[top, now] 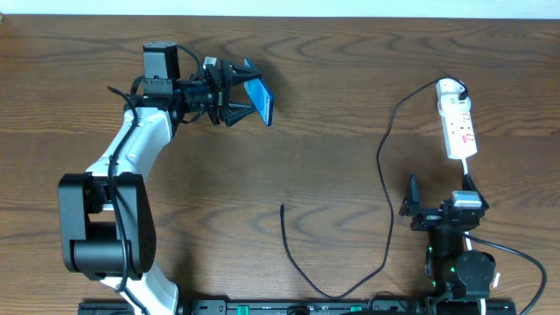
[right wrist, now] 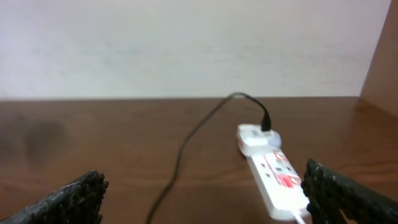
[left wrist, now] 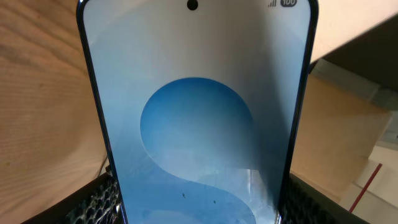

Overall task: Plug charger to phone and switch on socket
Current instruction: 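Move the right gripper up and left toward the held phone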

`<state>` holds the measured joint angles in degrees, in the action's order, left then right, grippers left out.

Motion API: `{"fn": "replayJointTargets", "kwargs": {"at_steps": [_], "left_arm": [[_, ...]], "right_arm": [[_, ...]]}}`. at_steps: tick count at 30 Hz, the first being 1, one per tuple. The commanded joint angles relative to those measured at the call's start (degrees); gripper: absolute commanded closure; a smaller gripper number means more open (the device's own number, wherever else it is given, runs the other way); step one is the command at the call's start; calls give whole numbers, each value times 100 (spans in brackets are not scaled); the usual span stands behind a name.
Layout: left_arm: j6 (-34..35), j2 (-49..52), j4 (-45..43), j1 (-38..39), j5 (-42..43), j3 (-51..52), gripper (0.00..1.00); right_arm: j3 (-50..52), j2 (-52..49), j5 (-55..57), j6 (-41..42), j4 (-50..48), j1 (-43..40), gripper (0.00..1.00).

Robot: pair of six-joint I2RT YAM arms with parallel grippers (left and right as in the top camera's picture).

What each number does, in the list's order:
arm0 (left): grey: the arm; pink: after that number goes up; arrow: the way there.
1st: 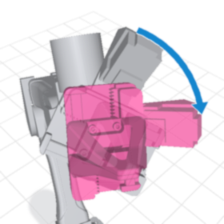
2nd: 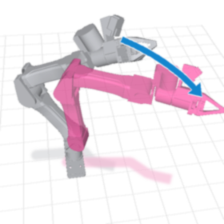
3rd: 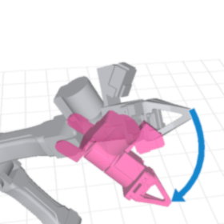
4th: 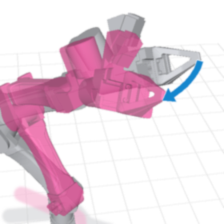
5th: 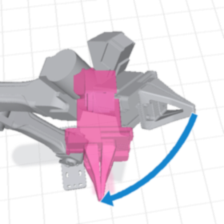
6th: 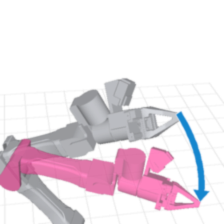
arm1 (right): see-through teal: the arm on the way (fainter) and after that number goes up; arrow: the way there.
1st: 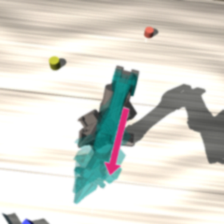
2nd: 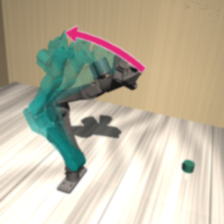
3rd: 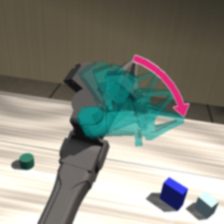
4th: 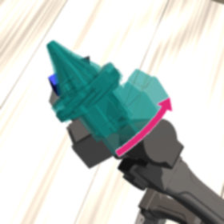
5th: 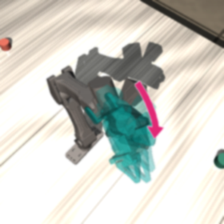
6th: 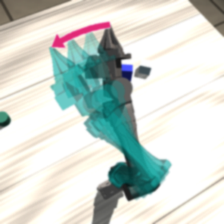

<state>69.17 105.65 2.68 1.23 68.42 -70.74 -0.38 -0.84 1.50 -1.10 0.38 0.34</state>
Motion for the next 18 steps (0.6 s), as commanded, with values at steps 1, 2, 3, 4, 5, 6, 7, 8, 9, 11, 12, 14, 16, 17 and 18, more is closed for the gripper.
{"fn": "replayJointTargets", "kwargs": {"at_steps": [1, 2, 3, 4, 5, 6, 7, 8, 9, 11, 12, 14, 16, 17, 18], "left_arm": [[-57, -173, -197, -13, 160, -42, 93], [-57, -173, -197, -13, 157, -42, 93], [-59, -173, -197, -13, 157, -42, 93], [-59, -173, -197, -13, 155, -42, 93], [-59, -173, -201, -13, 153, -42, 93], [-61, -173, -249, -13, 138, -42, 93], [-59, -173, -315, -13, 136, -42, 93], [-57, -173, -417, -13, 136, -42, 93], [-57, -173, -507, -13, 138, -42, 93], [-31, -173, -656, -13, 138, -42, 93], [-17, -173, -673, -13, 133, -42, 93], [-9, -173, -669, -13, 111, -42, 93], [-9, -173, -669, -13, 101, -42, 93], [-9, -173, -669, -13, 92, -42, 93], [0, -173, -671, -13, 85, -42, 93]], "right_arm": [[-42, 46, -133, 1154, -81, 50, 1], [-90, 46, -260, 1226, 11, 50, 1], [-146, 46, -393, 1270, 122, 50, 1], [-236, 37, -531, 1340, 308, 50, 1], [-323, 17, -608, 1399, 479, 50, 1], [-446, -22, -662, 1434, 686, 50, 1], [-570, -68, -660, 1438, 883, 50, 1], [-741, -142, -660, 1436, 1115, 50, 1], [-894, -221, -658, 1434, 1281, 48, 1], [-1239, -450, -658, 1432, 1515, 48, 1], [-1405, -586, -658, 1432, 1582, 48, 1], [-1733, -911, -660, 1388, 1628, 48, 1], [-2083, -1333, -660, 1388, 1641, 50, 1], [-2269, -1572, -662, 1388, 1659, 50, 1], [-2428, -1784, -664, 1390, 1687, 50, 1]]}}
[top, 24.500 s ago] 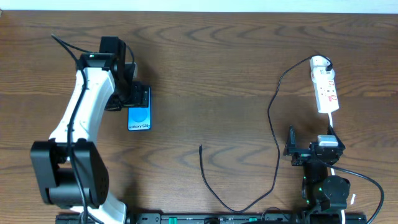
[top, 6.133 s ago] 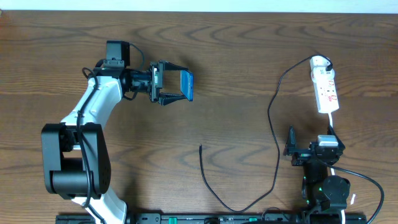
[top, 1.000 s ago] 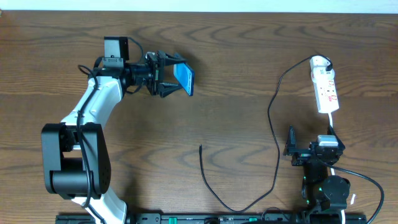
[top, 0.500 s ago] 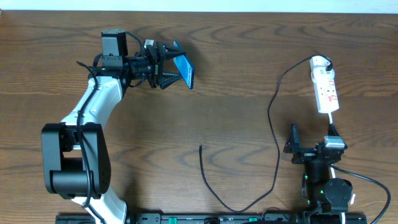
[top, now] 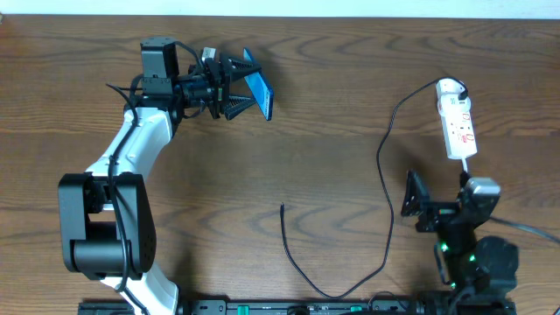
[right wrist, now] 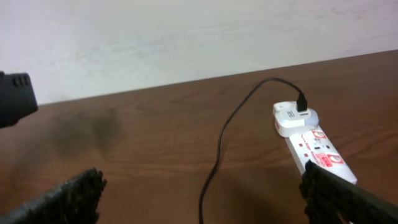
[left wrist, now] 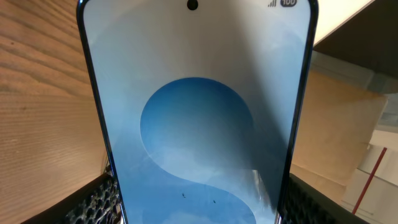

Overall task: Plug charger to phone and switch on socket
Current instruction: 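Move the right gripper up and left toward the held phone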

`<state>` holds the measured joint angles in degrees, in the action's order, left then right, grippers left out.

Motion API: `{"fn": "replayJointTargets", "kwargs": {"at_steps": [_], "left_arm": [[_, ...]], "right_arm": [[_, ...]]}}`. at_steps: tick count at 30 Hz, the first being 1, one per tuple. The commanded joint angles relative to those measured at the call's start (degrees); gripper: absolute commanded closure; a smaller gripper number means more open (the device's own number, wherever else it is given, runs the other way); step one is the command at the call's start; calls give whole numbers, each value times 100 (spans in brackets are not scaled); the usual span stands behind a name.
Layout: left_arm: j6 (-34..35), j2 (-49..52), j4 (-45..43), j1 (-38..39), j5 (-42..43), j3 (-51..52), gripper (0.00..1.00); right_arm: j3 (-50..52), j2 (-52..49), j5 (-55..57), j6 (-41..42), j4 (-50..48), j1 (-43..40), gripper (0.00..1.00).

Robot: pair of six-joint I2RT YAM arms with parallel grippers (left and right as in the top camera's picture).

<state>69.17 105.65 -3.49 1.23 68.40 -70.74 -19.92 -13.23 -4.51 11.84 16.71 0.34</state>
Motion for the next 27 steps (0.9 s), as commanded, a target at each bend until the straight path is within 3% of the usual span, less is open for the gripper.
{"fn": "replayJointTargets", "kwargs": {"at_steps": [1, 8, 14, 21, 27], "left_arm": [[9, -173, -52, -13, 52, -42, 93], [162, -173, -52, -13, -494, -42, 93], [247, -173, -105, -13, -1008, -42, 92], [313, -173, -452, 125, -1456, -42, 93], [529, -173, -476, 529, -1963, -42, 93]], "right_arm": [[-680, -822, -101, 94, 114, 50, 1], [-1985, -2743, -1095, 70, 562, 50, 1], [-2975, -4487, -2527, -424, 754, 52, 1], [-3567, -5757, -3106, -555, 616, 398, 1], [-3644, -6161, -3099, -680, 61, 953, 1]]}}
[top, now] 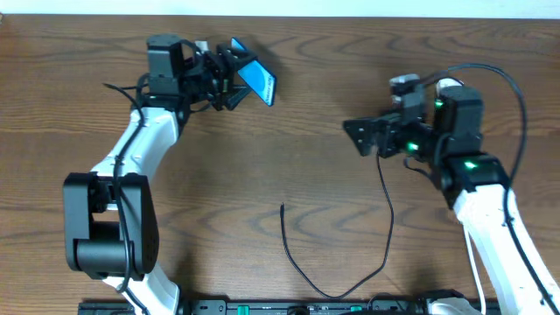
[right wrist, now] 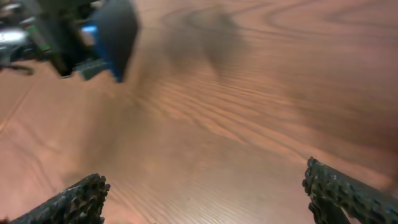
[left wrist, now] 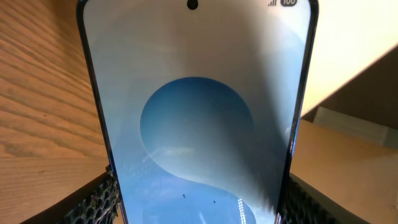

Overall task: Plug charger to phone and switch on socket
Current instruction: 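Move the right gripper up and left toward the held phone, then close the right gripper on the phone's edge beside the left gripper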

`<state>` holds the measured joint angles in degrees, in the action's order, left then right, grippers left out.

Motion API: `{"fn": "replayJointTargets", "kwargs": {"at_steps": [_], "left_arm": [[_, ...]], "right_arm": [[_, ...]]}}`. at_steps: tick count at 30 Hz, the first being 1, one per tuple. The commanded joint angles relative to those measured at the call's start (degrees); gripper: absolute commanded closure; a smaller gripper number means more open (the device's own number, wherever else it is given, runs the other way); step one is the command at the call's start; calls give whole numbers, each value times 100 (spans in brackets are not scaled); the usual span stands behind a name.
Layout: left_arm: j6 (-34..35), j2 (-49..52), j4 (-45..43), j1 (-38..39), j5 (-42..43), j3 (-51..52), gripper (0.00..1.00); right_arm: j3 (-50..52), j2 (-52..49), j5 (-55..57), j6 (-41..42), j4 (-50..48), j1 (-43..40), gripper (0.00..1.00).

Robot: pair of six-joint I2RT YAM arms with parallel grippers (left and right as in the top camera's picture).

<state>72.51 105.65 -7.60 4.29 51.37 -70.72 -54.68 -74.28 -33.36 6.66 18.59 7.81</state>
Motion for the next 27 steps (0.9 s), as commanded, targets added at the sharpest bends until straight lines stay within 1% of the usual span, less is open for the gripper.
{"fn": "replayJointTargets", "kwargs": {"at_steps": [1, 5, 8, 16, 27], "left_arm": [[262, -173, -70, 297, -286, -44, 93], [341, -173, -68, 579, -455, -44, 93], [573, -173, -66, 748, -533, -44, 93], [625, -173, -70, 1193, -1021, -44, 93], [1279, -173, -72, 1644, -1198, -44, 93]], "right_arm": [[-168, -79, -214, -162, -214, 280, 1], [-168, -96, -221, -155, -339, 485, 1], [-168, -96, -219, -155, -341, 503, 1], [-168, -98, -214, -157, -507, 503, 1], [-168, -98, -216, -92, -485, 503, 1]]}}
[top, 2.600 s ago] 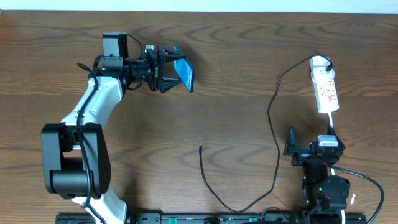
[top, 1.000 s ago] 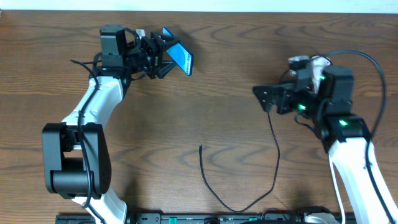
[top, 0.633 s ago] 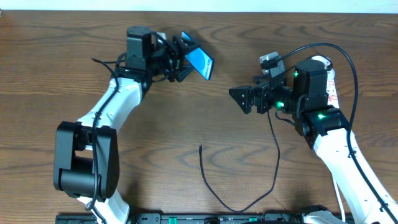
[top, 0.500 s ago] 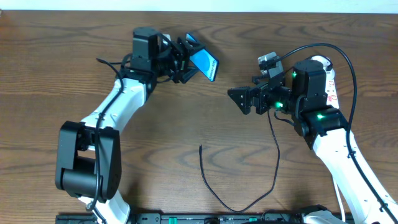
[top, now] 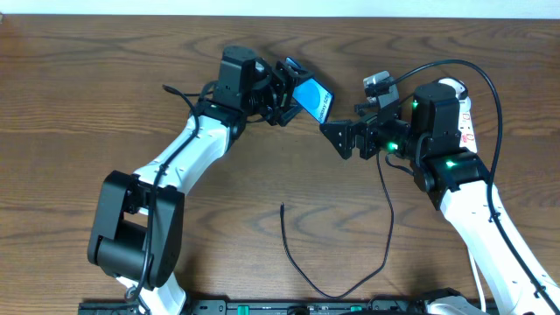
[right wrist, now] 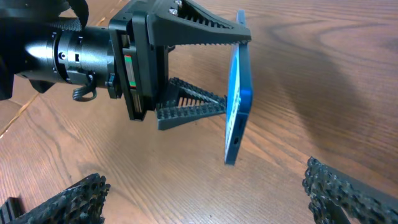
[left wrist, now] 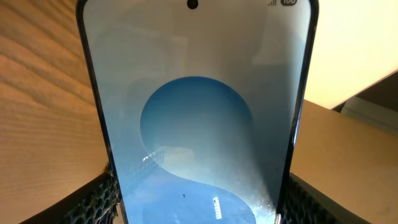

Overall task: Plug charger to phone and switch on socket
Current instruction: 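Close the right gripper on the phone's edge beside the left gripper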

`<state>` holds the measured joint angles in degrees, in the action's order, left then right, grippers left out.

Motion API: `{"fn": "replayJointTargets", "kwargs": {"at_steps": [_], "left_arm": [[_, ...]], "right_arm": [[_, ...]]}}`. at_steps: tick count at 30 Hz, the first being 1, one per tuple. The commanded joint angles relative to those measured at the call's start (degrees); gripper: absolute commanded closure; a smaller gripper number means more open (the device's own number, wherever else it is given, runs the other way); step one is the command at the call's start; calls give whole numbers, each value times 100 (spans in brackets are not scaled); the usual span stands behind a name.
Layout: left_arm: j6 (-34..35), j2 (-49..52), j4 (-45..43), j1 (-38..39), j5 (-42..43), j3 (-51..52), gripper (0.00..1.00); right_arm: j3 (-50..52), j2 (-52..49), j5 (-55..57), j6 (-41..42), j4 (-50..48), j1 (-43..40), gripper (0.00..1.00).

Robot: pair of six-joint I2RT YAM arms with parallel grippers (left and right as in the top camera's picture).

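My left gripper point(top: 293, 92) is shut on a blue phone point(top: 312, 96) and holds it tilted above the back middle of the table. The lit screen fills the left wrist view, where the phone point(left wrist: 196, 112) sits between the pads point(left wrist: 93, 199). My right gripper point(top: 337, 138) stands open and empty just right of the phone, facing its lower edge point(right wrist: 238, 106). The black charger cable point(top: 389, 236) runs from the white power strip point(top: 467, 122) down across the table. Its free end point(top: 282, 207) lies on the wood, held by nothing.
The right arm covers most of the power strip, and the cable loops over that arm point(top: 490, 74). The brown wooden table point(top: 175, 227) has its white back edge along the top. The left arm's base stands at the front left point(top: 131, 254).
The left arm has carried the phone to the right, from the back left to the back middle. The right gripper has shifted a little left and now faces the phone's edge, still open.
At first the left gripper held the phone at the back left, and the right arm was folded at the front right. Then the right arm stood stretched over the power strip, open. Now phone and right gripper meet at the back middle; the cable end has not moved.
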<state>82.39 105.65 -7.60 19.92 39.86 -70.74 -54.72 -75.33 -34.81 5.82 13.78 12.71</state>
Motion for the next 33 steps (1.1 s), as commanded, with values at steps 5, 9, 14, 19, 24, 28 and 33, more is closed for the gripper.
{"fn": "replayJointTargets", "kwargs": {"at_steps": [5, 9, 14, 19, 24, 28, 33], "left_arm": [[634, -173, -74, 190, 0, -42, 93], [911, -173, -199, 243, 216, -42, 93], [1161, -173, -503, 302, 483, -42, 93], [1193, -173, -540, 409, 496, -42, 93], [1231, -173, -540, 560, 494, -42, 93], [1250, -173, -540, 658, 494, -42, 93], [1287, -173, -540, 758, 494, -42, 93]], "right_arm": [[-164, 4, -68, -11, 11, 13, 1], [-162, 4, -66, -11, 17, 13, 1], [-149, 4, 155, -11, 66, 13, 1], [-136, 4, 369, -11, 125, 13, 1], [-136, 4, 577, -9, 151, 15, 3], [-136, 4, 758, 170, 142, 13, 5], [-136, 4, 1034, 636, 144, 13, 1]]}}
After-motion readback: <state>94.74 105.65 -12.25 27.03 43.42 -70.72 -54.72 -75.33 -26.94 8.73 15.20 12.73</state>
